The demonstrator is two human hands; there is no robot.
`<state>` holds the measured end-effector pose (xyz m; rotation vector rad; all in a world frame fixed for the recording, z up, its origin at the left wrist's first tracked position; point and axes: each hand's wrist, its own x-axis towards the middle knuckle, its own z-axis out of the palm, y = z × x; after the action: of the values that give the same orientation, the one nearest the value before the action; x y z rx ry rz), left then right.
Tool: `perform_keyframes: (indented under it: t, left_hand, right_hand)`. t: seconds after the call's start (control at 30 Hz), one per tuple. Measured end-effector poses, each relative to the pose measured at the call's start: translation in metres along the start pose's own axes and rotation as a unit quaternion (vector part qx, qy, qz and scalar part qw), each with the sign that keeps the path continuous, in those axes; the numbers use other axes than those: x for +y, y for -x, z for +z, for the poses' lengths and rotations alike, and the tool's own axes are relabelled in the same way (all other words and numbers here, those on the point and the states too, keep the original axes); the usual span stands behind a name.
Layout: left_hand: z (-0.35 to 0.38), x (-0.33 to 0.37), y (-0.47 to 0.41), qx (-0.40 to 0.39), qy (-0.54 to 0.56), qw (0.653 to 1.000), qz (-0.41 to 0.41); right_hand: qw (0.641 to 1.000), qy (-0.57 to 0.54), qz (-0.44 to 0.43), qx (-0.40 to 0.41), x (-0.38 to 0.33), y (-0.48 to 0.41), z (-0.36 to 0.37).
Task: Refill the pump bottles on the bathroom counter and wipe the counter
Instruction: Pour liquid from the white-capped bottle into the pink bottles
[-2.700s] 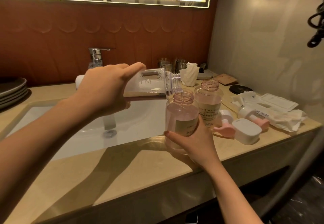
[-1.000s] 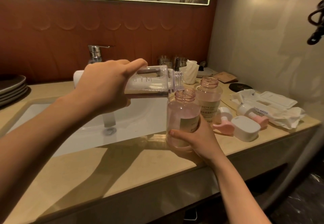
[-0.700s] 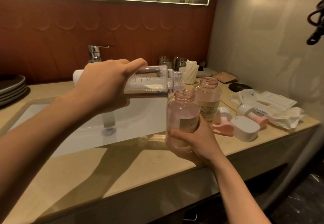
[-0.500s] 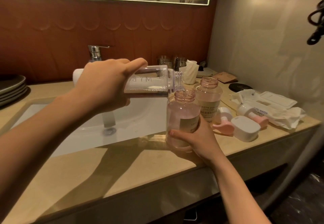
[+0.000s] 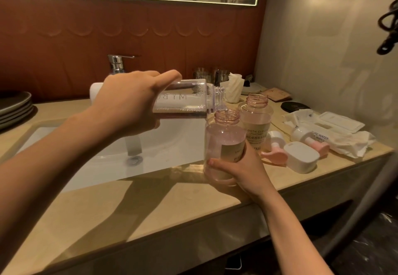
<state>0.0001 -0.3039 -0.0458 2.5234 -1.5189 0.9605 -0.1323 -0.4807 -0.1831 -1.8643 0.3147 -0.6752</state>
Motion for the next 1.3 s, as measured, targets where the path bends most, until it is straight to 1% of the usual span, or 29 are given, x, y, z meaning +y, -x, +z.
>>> perform_keyframes:
  t: [0.73,1.3]
  left_hand:
    - [-0.0027,0.0020,0.0009,-0.004,-0.011,1.000,-0.009]
    - [-0.0030,0.0034,0.0009,-0.012,-0.009,1.000,-0.020]
  right_hand:
    - [1.000,0.001,0.001,0.002,-0.0012,0.0002,0.0006]
    - [1.000,0.002,-0.023,-0.001,-0.0004,0.0002,0.0012]
